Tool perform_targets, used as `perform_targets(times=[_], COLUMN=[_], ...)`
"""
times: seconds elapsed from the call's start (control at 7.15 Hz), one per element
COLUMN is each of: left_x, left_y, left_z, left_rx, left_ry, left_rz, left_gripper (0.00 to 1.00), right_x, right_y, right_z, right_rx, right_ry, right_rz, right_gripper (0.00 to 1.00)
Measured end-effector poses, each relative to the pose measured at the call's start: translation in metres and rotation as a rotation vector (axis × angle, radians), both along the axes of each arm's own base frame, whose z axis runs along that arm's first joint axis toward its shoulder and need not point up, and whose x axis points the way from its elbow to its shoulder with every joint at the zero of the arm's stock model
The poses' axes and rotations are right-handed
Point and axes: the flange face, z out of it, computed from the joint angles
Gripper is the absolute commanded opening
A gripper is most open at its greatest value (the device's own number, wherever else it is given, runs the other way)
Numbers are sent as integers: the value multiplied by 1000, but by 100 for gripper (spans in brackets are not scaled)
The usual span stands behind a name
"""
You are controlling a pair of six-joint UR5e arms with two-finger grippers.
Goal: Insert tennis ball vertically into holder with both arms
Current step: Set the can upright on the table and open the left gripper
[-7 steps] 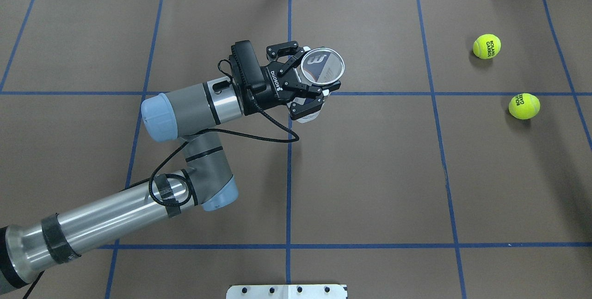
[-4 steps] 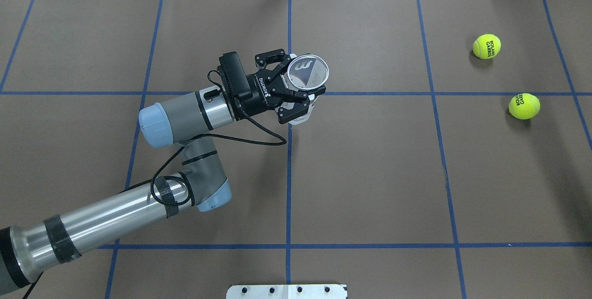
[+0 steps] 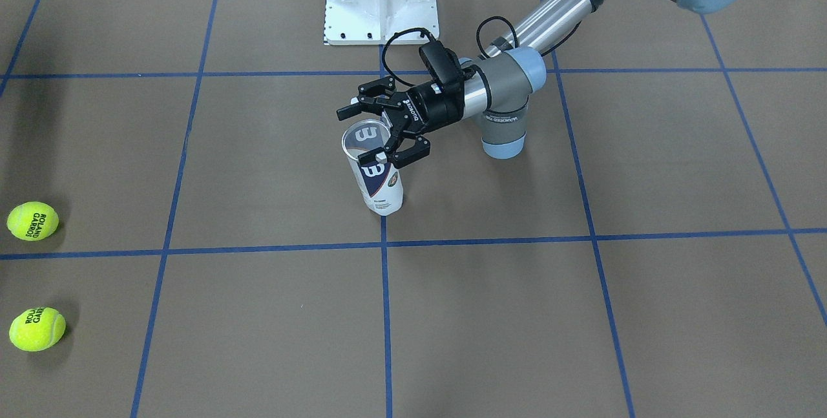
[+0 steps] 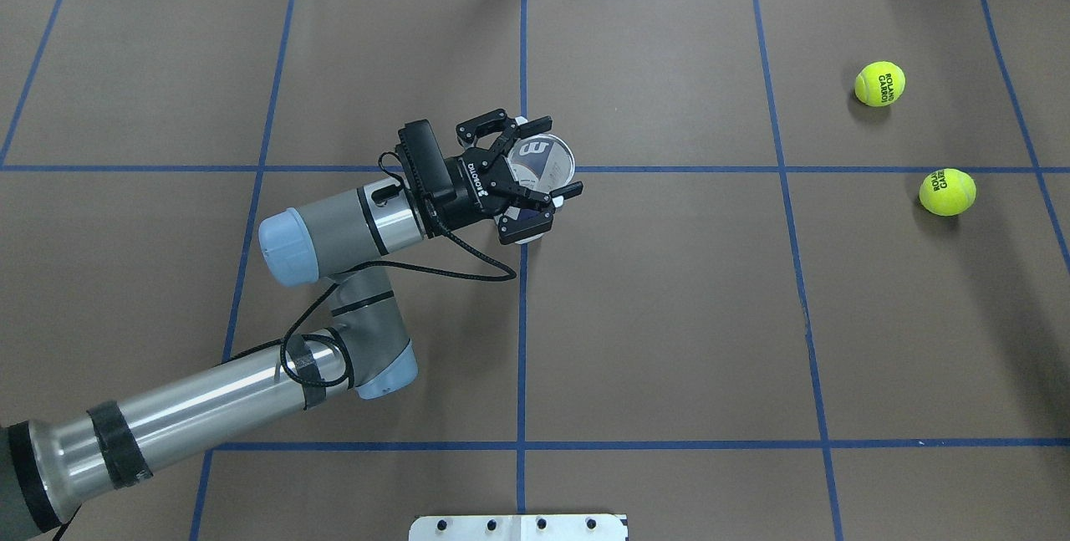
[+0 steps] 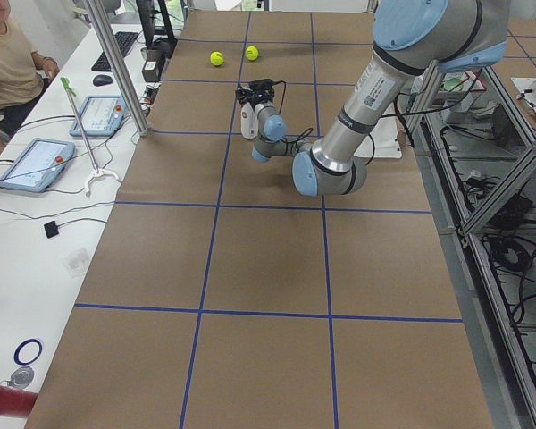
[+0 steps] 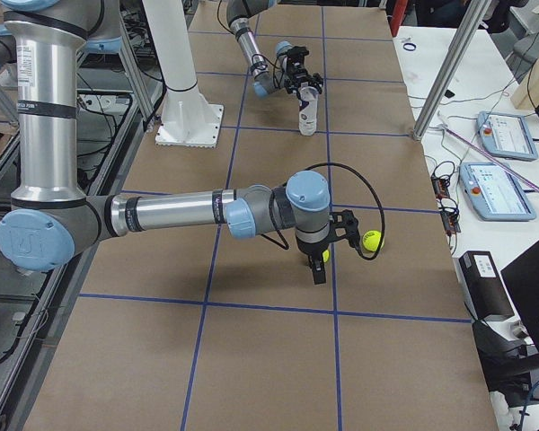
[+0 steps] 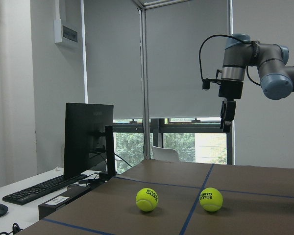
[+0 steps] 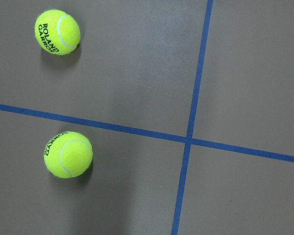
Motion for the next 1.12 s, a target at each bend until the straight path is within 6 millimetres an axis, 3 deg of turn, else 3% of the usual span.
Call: perform_targets(times=[0.56,1.12], left_x=[-2,-35], left_y=[-2,-28], left_z=[3,-10], left_rx=[-31,-62], left_ry=[21,83], left_rz=[-38,-69], left_gripper=[96,99], right_x=[0,0], right_y=[0,0], right_z=[0,-1], right_rx=[1,1], right_ry=[0,-1], right_rz=[-1,-1], right_gripper=[99,99])
